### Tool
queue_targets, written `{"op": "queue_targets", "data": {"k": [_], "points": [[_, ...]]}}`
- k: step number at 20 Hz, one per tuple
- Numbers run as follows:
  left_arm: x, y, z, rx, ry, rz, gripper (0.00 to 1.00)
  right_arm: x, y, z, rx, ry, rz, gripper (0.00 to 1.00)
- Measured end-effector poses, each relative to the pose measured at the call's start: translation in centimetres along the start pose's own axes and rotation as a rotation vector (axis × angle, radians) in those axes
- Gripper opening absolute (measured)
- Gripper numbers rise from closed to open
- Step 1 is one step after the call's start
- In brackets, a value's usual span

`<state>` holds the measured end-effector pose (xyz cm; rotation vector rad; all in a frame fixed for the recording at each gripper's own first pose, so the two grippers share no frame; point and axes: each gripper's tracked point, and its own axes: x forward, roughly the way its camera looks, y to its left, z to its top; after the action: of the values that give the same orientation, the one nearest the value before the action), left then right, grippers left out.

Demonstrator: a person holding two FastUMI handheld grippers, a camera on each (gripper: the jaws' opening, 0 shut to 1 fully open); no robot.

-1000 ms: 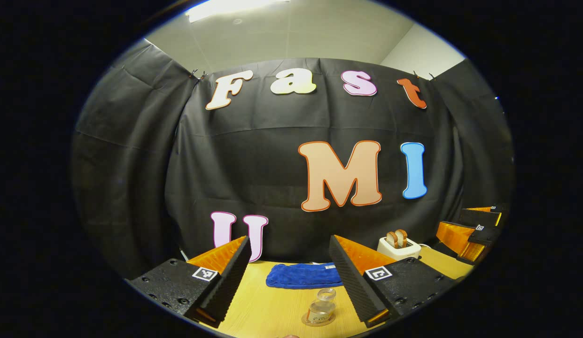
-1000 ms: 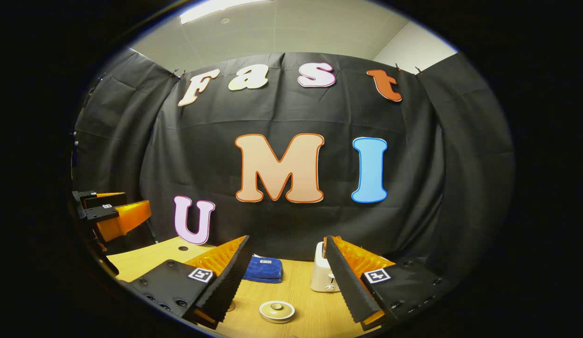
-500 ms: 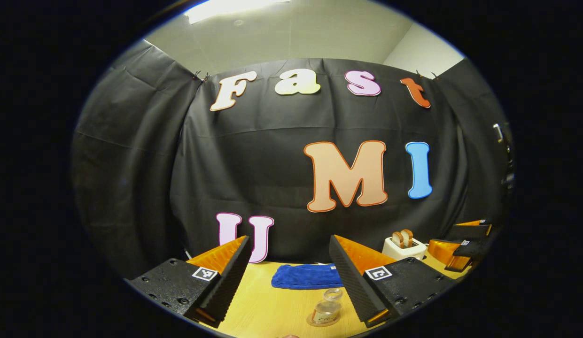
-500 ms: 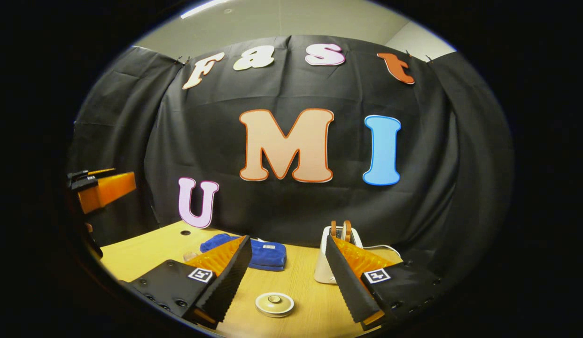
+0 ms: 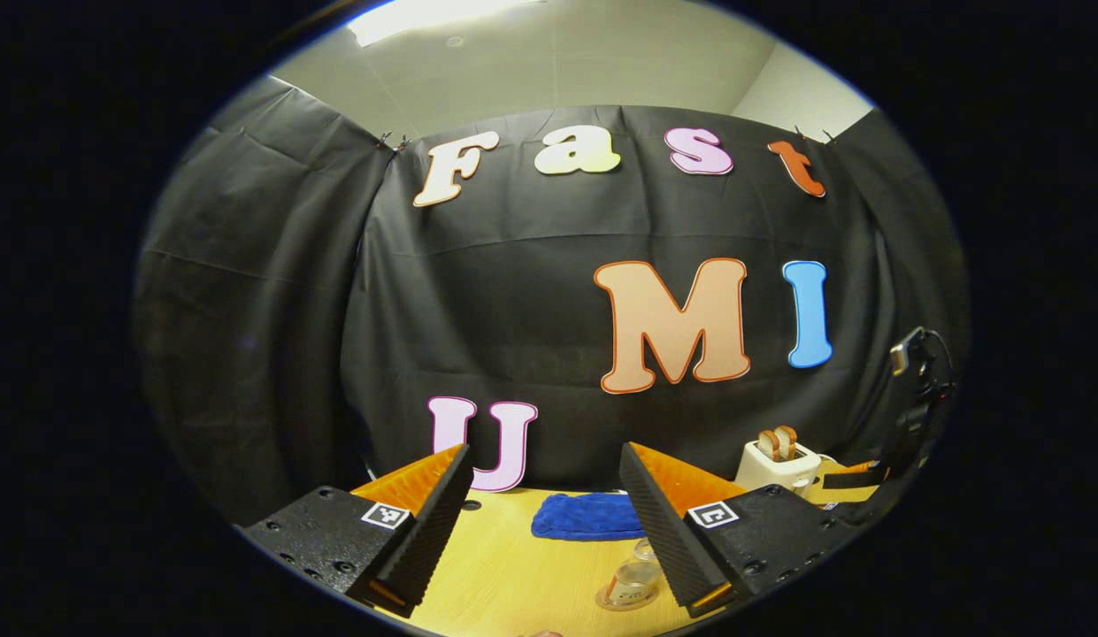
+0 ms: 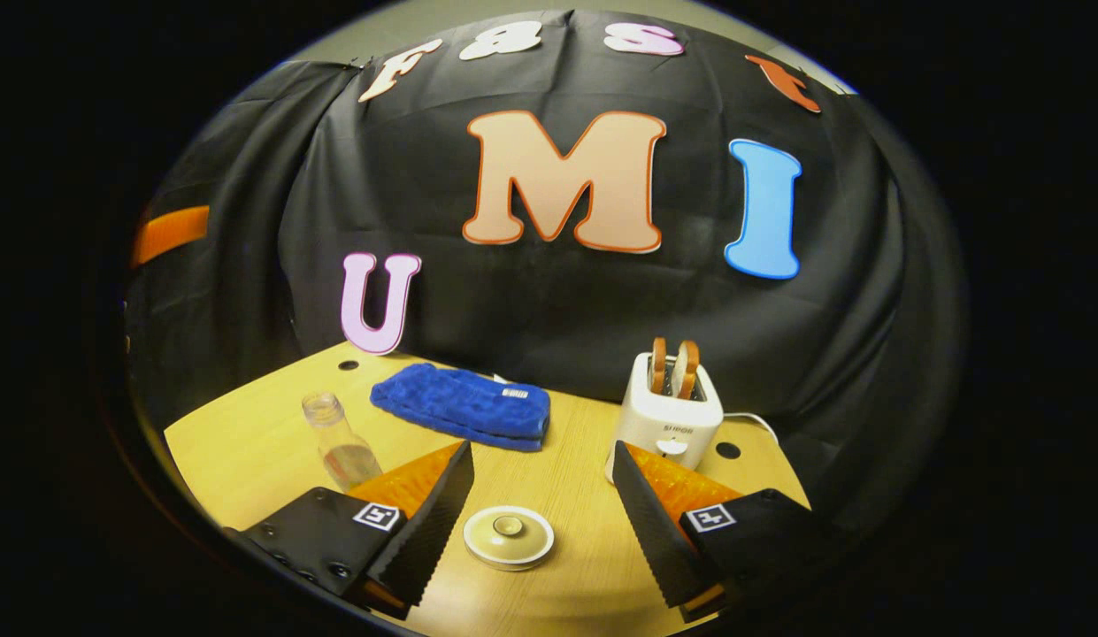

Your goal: Open the teacup lid with one hand, grasp the water bottle and pour water into the teacup with the other hand; after pouring, place the water bottle on the coaster and then close the teacup lid.

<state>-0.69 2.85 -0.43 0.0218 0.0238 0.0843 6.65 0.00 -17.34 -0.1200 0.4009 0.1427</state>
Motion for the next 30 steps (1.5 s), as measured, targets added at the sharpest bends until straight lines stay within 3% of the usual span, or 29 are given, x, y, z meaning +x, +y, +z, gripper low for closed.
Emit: {"op": "queue_targets", "data": {"k": [1, 3, 14, 20, 23, 30], "points": [[0.0, 0.1, 0.1, 0.002, -0.002, 0.005, 0.98, 0.4, 0.3, -0.7, -0.005, 0.017, 0.006, 1.0], [-0.2, 0.4, -0.2, 0.006, 0.003, 0.017, 0.98, 1.3, 0.6, -2.2, -0.014, 0.05, 0.02, 0.96], [-1.5, 2.5, -1.5, 0.036, 0.053, 0.071, 0.98, 5.1, 2.6, -9.6, -0.054, 0.214, 0.063, 1.0], [-2.0, 3.1, -1.3, 0.053, 0.059, 0.082, 0.98, 6.2, 2.4, -11.8, -0.029, 0.263, 0.05, 0.82], [-2.1, 3.2, -1.6, 0.059, 0.066, 0.08, 0.98, 6.5, 2.7, -12.1, -0.025, 0.268, 0.052, 0.65], [-2.0, 3.3, -1.4, 0.069, 0.064, 0.072, 0.98, 6.3, 2.8, -11.9, -0.059, 0.248, 0.035, 0.42]]}}
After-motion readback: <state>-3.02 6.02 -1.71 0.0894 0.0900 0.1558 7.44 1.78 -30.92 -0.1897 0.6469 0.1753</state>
